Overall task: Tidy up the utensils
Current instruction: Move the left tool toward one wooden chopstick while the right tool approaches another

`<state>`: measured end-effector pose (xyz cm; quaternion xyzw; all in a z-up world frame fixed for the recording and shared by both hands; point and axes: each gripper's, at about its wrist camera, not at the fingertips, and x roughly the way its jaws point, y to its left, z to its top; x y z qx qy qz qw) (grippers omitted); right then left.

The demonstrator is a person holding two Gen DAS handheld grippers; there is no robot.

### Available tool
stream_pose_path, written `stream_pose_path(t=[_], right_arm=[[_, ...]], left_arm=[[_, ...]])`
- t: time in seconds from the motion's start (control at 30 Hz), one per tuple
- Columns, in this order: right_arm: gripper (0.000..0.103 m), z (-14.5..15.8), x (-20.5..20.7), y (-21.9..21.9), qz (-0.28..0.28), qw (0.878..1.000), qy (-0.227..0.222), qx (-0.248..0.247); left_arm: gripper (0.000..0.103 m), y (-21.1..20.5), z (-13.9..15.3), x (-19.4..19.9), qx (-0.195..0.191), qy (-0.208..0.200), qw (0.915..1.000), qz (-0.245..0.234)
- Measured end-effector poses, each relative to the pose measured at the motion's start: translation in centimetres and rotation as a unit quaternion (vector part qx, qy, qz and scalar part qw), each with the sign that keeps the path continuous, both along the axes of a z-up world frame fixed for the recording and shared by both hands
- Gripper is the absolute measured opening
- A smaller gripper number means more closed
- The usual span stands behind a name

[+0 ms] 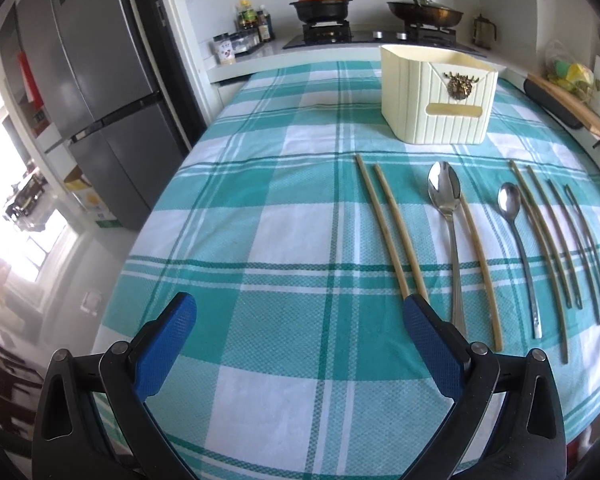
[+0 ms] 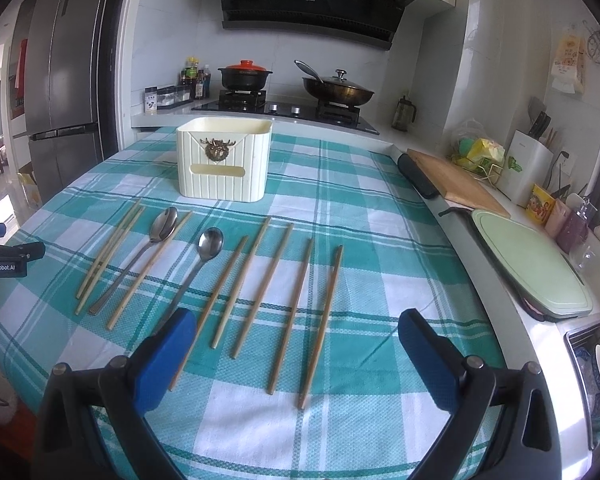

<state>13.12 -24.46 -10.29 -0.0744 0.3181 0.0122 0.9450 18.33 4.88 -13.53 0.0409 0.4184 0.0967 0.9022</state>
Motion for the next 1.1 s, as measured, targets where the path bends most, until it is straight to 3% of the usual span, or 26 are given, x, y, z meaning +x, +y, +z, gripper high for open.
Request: stream_pose_path(t=[0.3,0.5,0.6,0.87,1.1], right_arm=[[0.103,-0.8,1.5,-0.5,-0.017,1.000,0.021,-0.009],[0.103,-1.9,3.9,-2.5,-0.042,0.997,0.057,0.009],[0.103,-2.4,5.0,-3.7,-0.055,0.995,0.070,0.033],[0.102,-2.4,6.9,-4.4,-0.053,0.995,0.069,0.044],[0.102,-2.3,8.0,-5.3,-0.061,0.994,0.067,0.053]], left_arm=[[0.103,0.4,-0.5,1.2,0.004,0.008,1.0000,-0.001],[0.103,2.2,-1.5,3.4,-0.077,0.028,0.9966,-0.004],[0.102,2.2,-1.9,5.5,-0.096,0.034,0.9948,-0.006],[0.102,0.8,-4.8,11.0,-0.074,0.058,0.9956,0.002],[0.102,0.8,-7.0,13.5,-0.063,0.079,0.9948,0.015]])
